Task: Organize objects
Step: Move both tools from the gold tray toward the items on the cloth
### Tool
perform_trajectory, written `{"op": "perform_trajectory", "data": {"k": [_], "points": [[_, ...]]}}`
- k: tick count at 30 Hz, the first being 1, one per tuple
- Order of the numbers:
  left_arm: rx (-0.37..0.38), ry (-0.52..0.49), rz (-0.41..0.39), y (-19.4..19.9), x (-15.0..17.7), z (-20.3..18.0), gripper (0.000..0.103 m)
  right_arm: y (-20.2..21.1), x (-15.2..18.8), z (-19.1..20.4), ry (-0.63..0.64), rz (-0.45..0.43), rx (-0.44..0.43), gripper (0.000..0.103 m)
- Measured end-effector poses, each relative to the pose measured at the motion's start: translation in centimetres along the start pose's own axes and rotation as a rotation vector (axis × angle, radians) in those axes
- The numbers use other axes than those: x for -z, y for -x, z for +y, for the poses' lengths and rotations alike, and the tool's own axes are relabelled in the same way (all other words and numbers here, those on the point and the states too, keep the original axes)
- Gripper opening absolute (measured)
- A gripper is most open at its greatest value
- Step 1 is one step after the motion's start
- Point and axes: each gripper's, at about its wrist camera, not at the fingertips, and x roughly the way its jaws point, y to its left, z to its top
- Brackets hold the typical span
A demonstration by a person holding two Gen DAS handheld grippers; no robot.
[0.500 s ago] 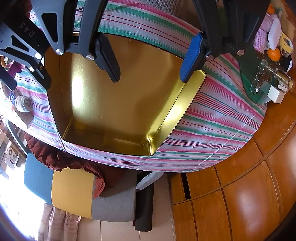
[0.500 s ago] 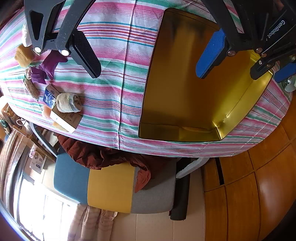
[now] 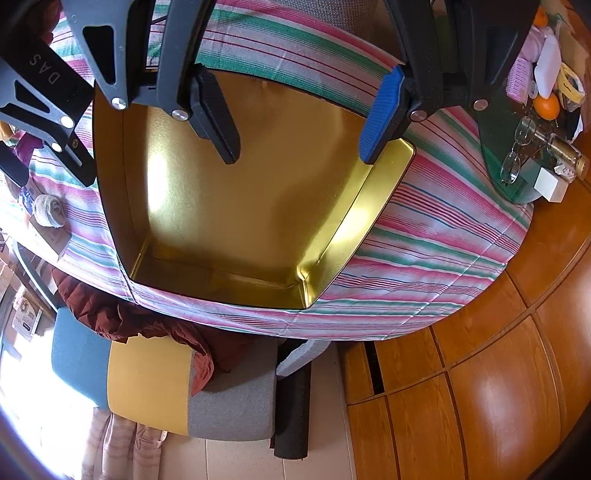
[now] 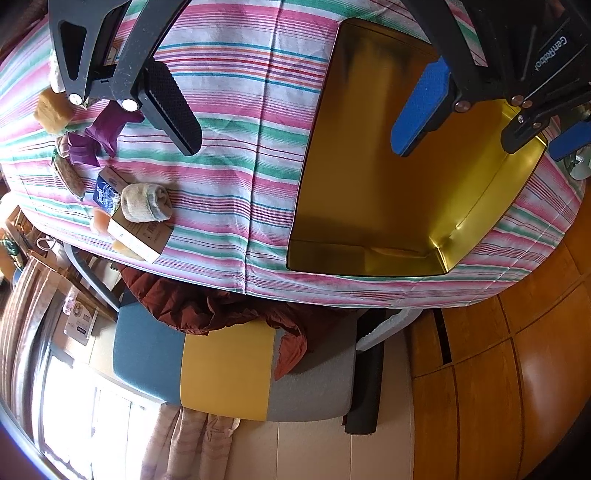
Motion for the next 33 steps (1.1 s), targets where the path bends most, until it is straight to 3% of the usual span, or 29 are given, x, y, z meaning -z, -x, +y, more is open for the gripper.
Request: {"op": "perform_trajectory", "data": {"k": [7, 13, 18, 23, 28, 33], "points": [[0.035, -0.021, -0.001, 0.3, 0.5, -0.9, 0.068, 0.5, -0.1, -1.4, -0.021, -0.013, -0.002, 0.103], [0.220, -0.037, 0.026, 0.4, 1.5, -2.3, 0.068, 0.8, 0.3, -4.3, -0.059, -0.015, 0.014, 0.103], [0.364, -0.043, 0.062, 0.7, 2.1, -3.6, 0.068, 1.2, 1.3, -8.0, -0.069, -0.027, 0.076, 0.103], [0.405, -0.098, 0.073, 1.2, 3.0, -5.7, 0.068, 1.5, 2.9, -13.0, -0.121, -0.008, 0.085, 0.103], [0.404, -0.185, 0.049, 2.2, 3.8, -7.6, 0.068, 2.5, 4.6, -18.4, -0.189, 0.011, 0.148, 0.103], [0.475, -0.240, 0.050, 3.2, 4.7, -9.3, 0.068, 3.1, 6.3, -23.7, -0.241, 0.070, 0.209, 0.103]]}}
